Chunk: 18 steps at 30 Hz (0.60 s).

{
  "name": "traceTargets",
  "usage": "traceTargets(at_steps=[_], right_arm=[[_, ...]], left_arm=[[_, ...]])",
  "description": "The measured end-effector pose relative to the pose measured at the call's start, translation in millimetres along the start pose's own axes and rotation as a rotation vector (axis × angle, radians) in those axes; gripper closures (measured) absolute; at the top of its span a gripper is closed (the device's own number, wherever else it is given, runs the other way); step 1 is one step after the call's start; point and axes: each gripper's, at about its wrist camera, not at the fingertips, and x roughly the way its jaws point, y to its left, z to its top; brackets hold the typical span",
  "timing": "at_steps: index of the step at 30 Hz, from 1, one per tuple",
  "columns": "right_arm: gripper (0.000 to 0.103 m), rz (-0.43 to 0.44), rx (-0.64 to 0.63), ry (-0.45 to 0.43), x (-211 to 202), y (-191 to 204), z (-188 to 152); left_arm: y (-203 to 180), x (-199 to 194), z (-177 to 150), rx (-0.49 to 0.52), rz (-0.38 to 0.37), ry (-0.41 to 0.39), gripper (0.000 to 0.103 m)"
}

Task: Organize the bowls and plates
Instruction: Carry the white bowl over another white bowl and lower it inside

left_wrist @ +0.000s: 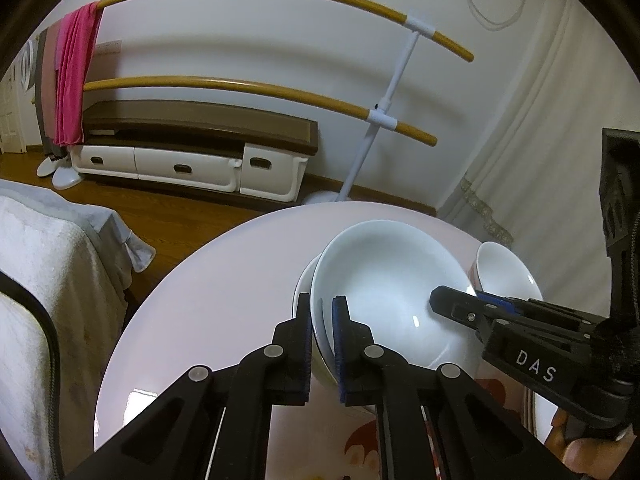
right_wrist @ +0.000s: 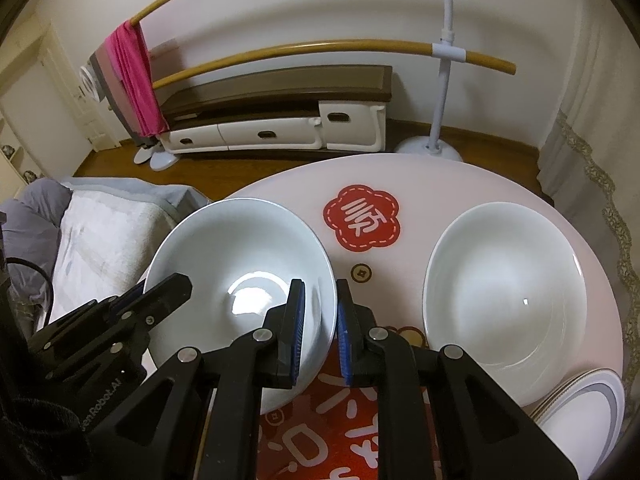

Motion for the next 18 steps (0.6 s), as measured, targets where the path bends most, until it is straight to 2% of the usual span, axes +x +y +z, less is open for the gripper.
traceTargets(at_steps=[18], right_arm=[[0.085, -0.053, 0.014, -0.016, -3.3, 0.6, -4.4]], left_arm=[[-0.3, -3.7, -5.4, -0.008, -0.001, -0.003, 0.098]])
